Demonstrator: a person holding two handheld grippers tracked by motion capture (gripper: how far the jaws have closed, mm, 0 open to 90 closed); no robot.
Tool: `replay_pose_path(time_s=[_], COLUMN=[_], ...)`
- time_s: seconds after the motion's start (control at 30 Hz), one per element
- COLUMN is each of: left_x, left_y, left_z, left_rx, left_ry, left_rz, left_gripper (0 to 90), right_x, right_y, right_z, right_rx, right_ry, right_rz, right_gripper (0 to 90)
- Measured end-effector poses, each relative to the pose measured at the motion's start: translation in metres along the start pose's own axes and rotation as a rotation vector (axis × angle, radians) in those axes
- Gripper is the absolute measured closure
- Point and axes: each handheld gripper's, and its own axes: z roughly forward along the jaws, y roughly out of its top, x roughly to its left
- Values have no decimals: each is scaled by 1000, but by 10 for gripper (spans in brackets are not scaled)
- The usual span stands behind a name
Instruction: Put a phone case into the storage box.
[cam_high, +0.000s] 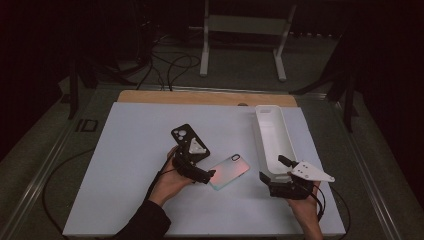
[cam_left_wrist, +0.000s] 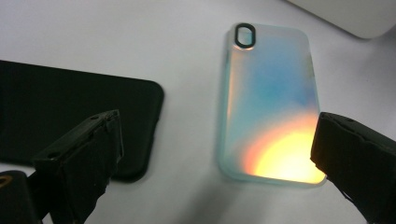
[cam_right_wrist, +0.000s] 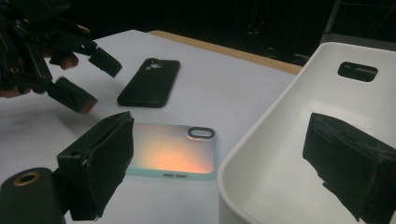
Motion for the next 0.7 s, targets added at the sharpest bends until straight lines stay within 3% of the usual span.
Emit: replay_pose_path(time_s=[0.33,0.7], left_x=[-14,-25], left_y=[4,5], left_z=[23,37], left_rx=[58,111], left_ry=[-37,-74], left_rz=[31,52], left_gripper=[31,41], right_x=[0,0], right_y=[0,-1], right_z=[0,0], right_rx=[2,4], right_ry=[-2,-1], right_rz=[1,-1], right_gripper=[88,89])
